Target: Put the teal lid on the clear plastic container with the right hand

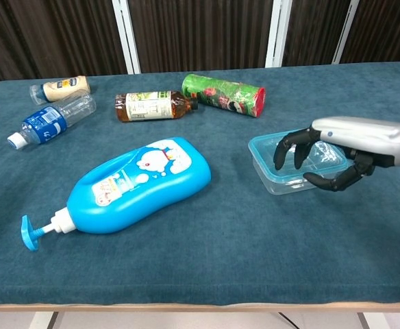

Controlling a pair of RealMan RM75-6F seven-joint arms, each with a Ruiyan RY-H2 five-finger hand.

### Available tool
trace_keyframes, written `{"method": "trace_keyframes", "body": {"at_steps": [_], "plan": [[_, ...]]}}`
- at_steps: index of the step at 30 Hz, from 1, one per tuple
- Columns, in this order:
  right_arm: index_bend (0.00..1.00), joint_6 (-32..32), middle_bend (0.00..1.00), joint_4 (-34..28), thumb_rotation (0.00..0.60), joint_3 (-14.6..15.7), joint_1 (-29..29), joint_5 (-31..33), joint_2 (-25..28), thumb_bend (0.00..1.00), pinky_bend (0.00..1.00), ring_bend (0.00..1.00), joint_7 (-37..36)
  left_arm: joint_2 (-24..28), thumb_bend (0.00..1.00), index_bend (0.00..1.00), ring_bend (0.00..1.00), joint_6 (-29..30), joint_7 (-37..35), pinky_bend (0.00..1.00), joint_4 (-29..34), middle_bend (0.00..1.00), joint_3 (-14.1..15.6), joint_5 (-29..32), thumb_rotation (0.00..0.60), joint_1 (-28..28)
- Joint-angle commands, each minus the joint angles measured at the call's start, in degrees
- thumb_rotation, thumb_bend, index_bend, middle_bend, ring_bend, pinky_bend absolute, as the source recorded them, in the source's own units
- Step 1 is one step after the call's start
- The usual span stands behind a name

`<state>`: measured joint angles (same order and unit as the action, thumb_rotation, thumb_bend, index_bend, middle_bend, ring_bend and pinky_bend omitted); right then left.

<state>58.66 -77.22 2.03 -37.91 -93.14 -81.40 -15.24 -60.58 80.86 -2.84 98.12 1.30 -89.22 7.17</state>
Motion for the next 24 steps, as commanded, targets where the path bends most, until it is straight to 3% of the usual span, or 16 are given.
{"method": "trace_keyframes", "body": {"at_steps": [1, 24], "plan": [[0.47, 0.8, 0.38, 0.2, 0.6, -1.1, -0.1, 0.4, 0.1, 0.65, 0.41, 0.39, -0.3, 0.0, 0.34, 0.2, 0.1, -0.1, 0.1, 0.39, 0.0, 0.1, 0.0, 0.0, 0.6, 0.0], [0.44, -4.4, 0.38, 5.6, 0.6, -5.2, -3.7, 5.3, -6.4, 0.65, 0.41, 0.39, 4.0, 0.0, 0.34, 0.2, 0.1, -0.2, -0.3, 0.39, -0.1, 0.1, 0.1, -0.2, 0.6, 0.1]]}}
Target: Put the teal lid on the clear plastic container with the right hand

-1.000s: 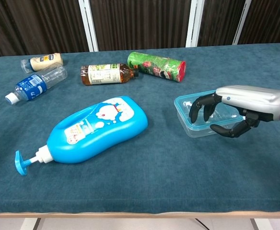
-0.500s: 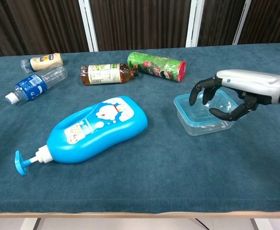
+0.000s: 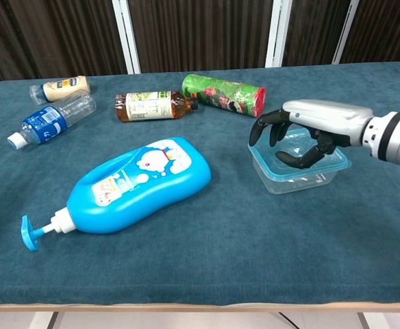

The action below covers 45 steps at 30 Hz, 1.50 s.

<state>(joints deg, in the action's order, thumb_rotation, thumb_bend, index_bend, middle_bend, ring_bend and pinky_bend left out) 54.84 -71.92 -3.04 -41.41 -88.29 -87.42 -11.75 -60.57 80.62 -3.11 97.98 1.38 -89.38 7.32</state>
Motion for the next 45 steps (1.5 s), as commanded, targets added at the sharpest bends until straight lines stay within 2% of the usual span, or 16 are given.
{"method": "trace_keyframes", "body": {"at_steps": [1, 9, 33, 41, 45], "plan": [[0.44, -0.8, 0.38, 0.6, 0.6, -0.2, -0.3, 0.7, -0.7, 0.65, 0.41, 0.39, 0.8, 0.0, 0.34, 0.2, 0.1, 0.0, 0.0, 0.39, 0.0, 0.1, 0.0, 0.0, 0.6, 0.0], [0.44, -1.1, 0.38, 2.1, 0.6, -0.8, -0.8, 1.5, -2.6, 0.65, 0.41, 0.39, 0.8, 0.0, 0.34, 0.2, 0.1, 0.0, 0.0, 0.39, 0.1, 0.1, 0.0, 0.0, 0.6, 0.0], [0.44, -0.6, 0.38, 5.3, 0.6, 2.5, 0.6, -0.4, -3.0, 0.65, 0.41, 0.39, -3.5, 0.1, 0.34, 0.2, 0.1, 0.1, -0.1, 0.39, 0.1, 0.1, 0.0, 0.0, 0.6, -0.1], [0.44, 2.9, 0.38, 4.6, 0.6, 2.0, 1.5, -1.4, -1.8, 0.65, 0.41, 0.38, -4.3, 0.0, 0.34, 0.2, 0.1, 0.3, 0.1, 0.39, 0.0, 0.1, 0.0, -0.1, 0.6, -0.1], [0.41, 6.1, 0.37, 2.3, 0.6, 1.6, 2.6, -2.0, 0.4, 0.65, 0.36, 0.35, -3.5, 0.0, 0.34, 0.2, 0.1, 0.3, 0.3, 0.39, 0.1, 0.1, 0.0, -0.2, 0.6, -0.1]]}}
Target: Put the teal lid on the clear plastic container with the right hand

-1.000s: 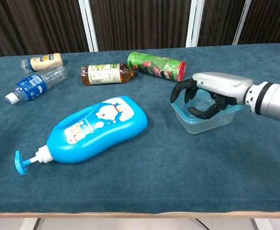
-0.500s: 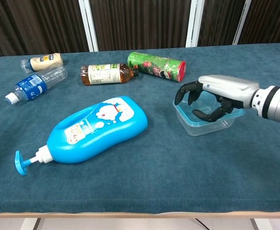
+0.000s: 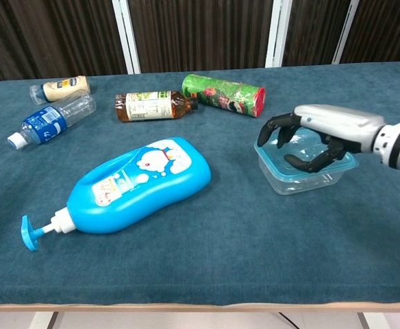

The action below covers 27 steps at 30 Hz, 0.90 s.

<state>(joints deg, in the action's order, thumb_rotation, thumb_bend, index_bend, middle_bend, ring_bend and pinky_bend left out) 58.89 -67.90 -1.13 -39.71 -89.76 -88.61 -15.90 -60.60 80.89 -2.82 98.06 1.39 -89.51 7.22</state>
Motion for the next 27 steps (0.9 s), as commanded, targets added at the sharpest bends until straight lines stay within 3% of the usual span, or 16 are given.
{"method": "trace_keyframes", "body": {"at_steps": [1, 5, 7, 13, 16, 20, 27], "plan": [[0.39, 2.8, 0.36, -3.1, 0.6, -0.3, 1.4, -0.5, 2.7, 0.65, 0.33, 0.32, 1.5, 0.0, 0.34, 0.2, 0.1, 0.0, 0.1, 0.39, 0.0, 0.1, 0.0, 0.0, 0.6, 0.0], [0.26, 6.2, 0.18, -10.3, 0.6, -0.1, 3.8, -0.6, 8.4, 0.65, 0.15, 0.13, 5.8, -0.1, 0.34, 0.2, 0.1, 0.1, 0.3, 0.39, 0.0, 0.1, 0.0, 0.0, 0.6, 0.0], [0.22, 9.5, 0.14, -14.3, 0.6, 0.1, 6.1, -0.4, 11.3, 0.65, 0.1, 0.08, 9.1, -0.2, 0.34, 0.2, 0.1, 0.2, 0.4, 0.39, 0.0, 0.1, 0.0, -0.1, 0.6, -0.1], [0.1, 17.9, 0.09, -25.2, 0.6, 1.9, 15.0, 3.7, 18.1, 0.62, 0.07, 0.03, 21.0, -0.4, 0.34, 0.2, 0.1, 0.7, 1.4, 0.39, 0.0, 0.1, -0.1, -0.4, 0.6, -0.2], [0.04, 21.4, 0.05, -29.4, 0.6, 3.6, 20.3, 7.6, 21.1, 0.54, 0.06, 0.01, 26.7, -0.6, 0.33, 0.2, 0.1, 1.0, 2.1, 0.39, 0.0, 0.1, -0.1, -0.4, 0.6, -0.3], [0.0, 25.2, 0.01, -28.3, 0.6, 4.5, 25.1, 9.6, 21.3, 0.44, 0.02, 0.0, 28.0, -0.8, 0.33, 0.2, 0.1, 1.1, 3.0, 0.39, 0.0, 0.1, -0.2, -0.1, 0.6, -0.4], [0.0, 25.8, 0.0, -24.6, 0.6, 3.5, 28.3, 11.7, 20.4, 0.43, 0.01, 0.0, 24.5, -1.4, 0.33, 0.2, 0.1, 0.7, 4.8, 0.39, -0.1, 0.1, -0.6, 0.8, 0.6, -0.4]]}}
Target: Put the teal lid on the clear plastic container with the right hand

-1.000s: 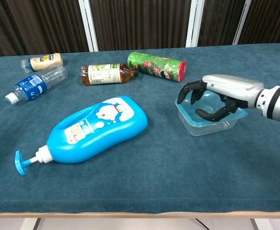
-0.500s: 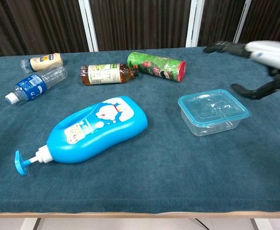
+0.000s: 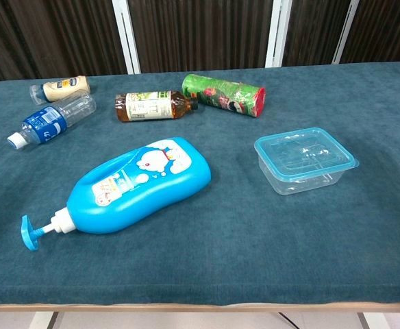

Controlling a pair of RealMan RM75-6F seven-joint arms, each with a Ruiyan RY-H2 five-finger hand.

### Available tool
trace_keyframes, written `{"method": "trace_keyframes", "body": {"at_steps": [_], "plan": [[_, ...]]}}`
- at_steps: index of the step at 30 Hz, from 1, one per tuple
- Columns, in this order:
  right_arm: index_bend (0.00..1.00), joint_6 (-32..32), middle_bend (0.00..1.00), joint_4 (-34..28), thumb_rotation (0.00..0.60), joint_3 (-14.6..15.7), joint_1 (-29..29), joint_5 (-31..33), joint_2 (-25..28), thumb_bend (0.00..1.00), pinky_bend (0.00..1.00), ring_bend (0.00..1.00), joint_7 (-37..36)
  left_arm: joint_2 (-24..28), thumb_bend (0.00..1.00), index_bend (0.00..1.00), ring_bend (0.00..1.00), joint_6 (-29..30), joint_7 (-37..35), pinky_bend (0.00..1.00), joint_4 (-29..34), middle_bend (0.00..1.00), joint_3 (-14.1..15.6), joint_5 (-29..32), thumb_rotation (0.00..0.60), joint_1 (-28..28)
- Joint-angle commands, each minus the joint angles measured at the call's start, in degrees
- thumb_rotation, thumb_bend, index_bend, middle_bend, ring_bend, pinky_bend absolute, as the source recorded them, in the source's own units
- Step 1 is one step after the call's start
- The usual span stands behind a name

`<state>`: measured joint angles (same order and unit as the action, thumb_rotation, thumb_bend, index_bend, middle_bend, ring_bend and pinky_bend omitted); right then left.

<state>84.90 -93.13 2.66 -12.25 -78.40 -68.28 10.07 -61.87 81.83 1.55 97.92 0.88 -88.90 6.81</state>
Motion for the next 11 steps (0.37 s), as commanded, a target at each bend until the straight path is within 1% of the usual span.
{"method": "trace_keyframes", "body": {"at_steps": [1, 11], "plan": [[0.0, -0.4, 0.0, 0.7, 0.6, -0.4, 0.9, -0.4, 0.4, 0.43, 0.01, 0.0, -2.3, -0.3, 0.34, 0.2, 0.1, -0.4, 0.8, 0.39, 0.0, 0.1, -0.1, 0.4, 0.6, 0.1], [0.0, -1.3, 0.0, 0.7, 0.6, -1.1, 2.0, -2.1, 0.8, 0.43, 0.01, 0.0, -2.9, -0.6, 0.34, 0.2, 0.1, -1.2, 1.7, 0.39, 0.2, 0.1, 0.0, 0.3, 0.6, 0.5]]}}
